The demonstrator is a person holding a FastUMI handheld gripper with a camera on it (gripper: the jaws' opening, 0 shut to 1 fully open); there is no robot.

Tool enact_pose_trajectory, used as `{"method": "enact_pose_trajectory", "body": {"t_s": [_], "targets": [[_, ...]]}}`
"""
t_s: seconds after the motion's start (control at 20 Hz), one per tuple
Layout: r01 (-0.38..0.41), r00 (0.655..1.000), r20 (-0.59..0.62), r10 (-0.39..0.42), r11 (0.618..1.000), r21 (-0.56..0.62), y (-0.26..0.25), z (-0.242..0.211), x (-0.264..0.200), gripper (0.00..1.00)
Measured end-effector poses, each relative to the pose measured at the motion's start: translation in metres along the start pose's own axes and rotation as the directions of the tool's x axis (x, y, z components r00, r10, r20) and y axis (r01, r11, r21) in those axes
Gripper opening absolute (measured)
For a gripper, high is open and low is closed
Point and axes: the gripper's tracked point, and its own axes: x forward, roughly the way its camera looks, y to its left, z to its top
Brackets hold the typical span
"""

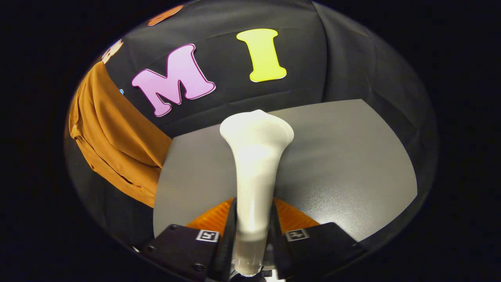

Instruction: Iron the clothes twice with a garment steamer, once on the left side and once on the right side.

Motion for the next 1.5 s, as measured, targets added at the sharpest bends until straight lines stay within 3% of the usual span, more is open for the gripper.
{"method": "enact_pose_trajectory", "body": {"t_s": [0.2,0.55,0.9,1.0,1.25,1.5], "targets": [[-0.035,0.999,0.004,0.035,0.999,0.028,0.001,-0.002,0.009,0.32],[-0.078,0.991,0.108,0.073,0.996,0.042,0.003,0.010,-0.019,0.31],[-0.022,0.960,0.280,0.016,1.000,0.018,0.006,0.021,-0.069,0.31],[0.010,0.938,0.345,-0.016,1.000,0.020,0.010,0.023,-0.086,0.31],[0.045,0.842,0.536,-0.055,0.998,0.033,0.034,0.043,-0.151,0.31],[0.060,0.766,0.642,-0.033,0.998,-0.020,0.096,0.040,-0.208,0.31]]}}
